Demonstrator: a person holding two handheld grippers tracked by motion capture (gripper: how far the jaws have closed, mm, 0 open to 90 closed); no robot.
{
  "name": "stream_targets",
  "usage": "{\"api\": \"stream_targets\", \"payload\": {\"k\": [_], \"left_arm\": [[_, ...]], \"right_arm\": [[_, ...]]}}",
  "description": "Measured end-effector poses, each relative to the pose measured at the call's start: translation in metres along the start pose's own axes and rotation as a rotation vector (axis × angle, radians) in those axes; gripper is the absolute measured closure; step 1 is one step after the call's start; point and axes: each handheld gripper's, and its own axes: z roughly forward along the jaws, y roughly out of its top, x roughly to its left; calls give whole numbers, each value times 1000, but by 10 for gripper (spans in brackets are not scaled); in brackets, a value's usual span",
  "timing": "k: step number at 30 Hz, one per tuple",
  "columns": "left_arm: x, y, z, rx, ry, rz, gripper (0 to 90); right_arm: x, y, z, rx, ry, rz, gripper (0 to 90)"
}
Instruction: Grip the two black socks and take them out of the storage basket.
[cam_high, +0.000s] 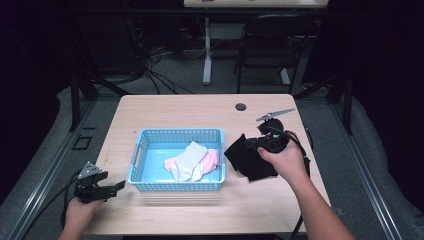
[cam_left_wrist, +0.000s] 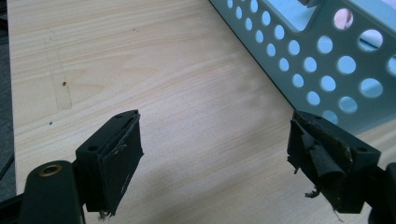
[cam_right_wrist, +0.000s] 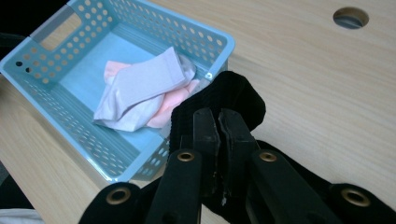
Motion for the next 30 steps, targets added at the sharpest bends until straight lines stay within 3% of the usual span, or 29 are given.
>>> {"api": "stream_targets", "payload": {"k": [6,14,22,27,30], "left_arm": [[0,0,0,0,0,0,179],[0,0,0,3,0,1,179],[-1,0,1,5,1,0,179],[0,-1,1,9,2,2,179],[0,-1,1,7,2,1,179]], "right_arm": [[-11,-14,6,10,-8,39,860],[-41,-40,7,37,-63,123,859],[-63,-56,12,53,-102,190,843],[-71,-61,16,71,-126,209,829],[-74,-65,18,70,-129,226,777]]}}
